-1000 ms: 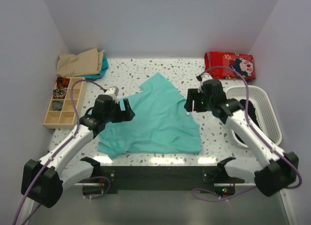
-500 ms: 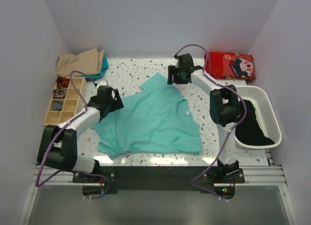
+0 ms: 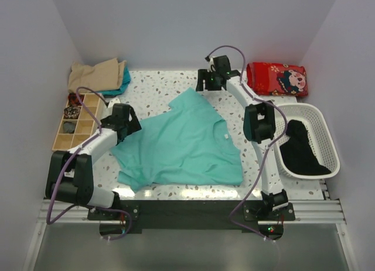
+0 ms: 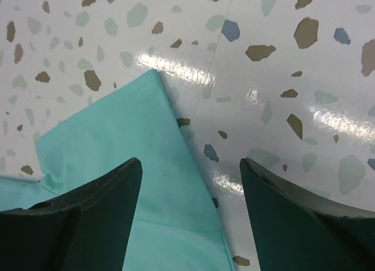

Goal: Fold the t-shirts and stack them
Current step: Flatten out the tshirt

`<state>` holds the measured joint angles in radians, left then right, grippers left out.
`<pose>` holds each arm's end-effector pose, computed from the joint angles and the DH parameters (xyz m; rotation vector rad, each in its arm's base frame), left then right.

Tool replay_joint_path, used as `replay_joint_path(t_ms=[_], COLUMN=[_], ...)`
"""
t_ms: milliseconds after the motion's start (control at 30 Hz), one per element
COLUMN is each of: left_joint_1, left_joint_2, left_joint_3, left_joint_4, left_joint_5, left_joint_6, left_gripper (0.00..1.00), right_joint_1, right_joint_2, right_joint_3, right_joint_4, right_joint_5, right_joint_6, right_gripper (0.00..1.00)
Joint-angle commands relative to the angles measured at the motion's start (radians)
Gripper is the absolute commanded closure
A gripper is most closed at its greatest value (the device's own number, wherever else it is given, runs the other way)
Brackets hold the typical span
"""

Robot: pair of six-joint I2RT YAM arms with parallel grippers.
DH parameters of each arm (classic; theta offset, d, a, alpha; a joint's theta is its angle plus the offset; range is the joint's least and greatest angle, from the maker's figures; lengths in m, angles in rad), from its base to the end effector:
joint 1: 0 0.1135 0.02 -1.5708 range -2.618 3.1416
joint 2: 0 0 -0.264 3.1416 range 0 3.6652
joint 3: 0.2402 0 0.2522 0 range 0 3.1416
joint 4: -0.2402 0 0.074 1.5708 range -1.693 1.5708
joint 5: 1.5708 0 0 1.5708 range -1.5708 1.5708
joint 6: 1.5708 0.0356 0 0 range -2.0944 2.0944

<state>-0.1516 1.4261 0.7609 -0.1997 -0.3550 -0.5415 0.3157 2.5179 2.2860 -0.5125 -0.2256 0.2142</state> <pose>0.2800 -0.0303 0.1890 -0.6108 2.2876 0.1030 0.5360 0.1834 0.1961 -0.2356 2.3392 0.5263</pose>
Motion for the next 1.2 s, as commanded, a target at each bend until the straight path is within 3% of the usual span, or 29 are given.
replay_joint_path(t_ms=[0,167,433,1033,1167], left_joint_1=[0.015,0.043,0.204,0.236,0.244], left_joint_2=[-0.029,-0.039,-0.05,0.114,0.152], left_joint_3=[-0.017,-0.037,-0.069,-0.066,-0.061], left_joint_4=[-0.035,-0.058,-0.026,0.06,0.083], left_joint_5=[-0.047,-0.085,-0.067,0.011,0.045], left_joint_6=[-0.041,-0.061,-0.058,-0.06,-0.055], left_gripper=[0.0,0.0,0.0,0.0,0.03], right_joint_1=[0.0,0.0,0.0,-0.013,-0.013], right_joint_2=[0.028,0.033,0.107,0.169,0.205], right_joint_3=[0.04,-0.008,0.059,0.099,0.141], right_joint_4=[-0.047,-0.015,-0.044,-0.049,-0.084], right_joint_5=[-0.052,-0.086,-0.112,-0.153,-0.207], right_joint_6=[-0.019,-0.021,-0.036,-0.036,-0.036], right_gripper=[0.28,0.28,0.27,0.27,0.37])
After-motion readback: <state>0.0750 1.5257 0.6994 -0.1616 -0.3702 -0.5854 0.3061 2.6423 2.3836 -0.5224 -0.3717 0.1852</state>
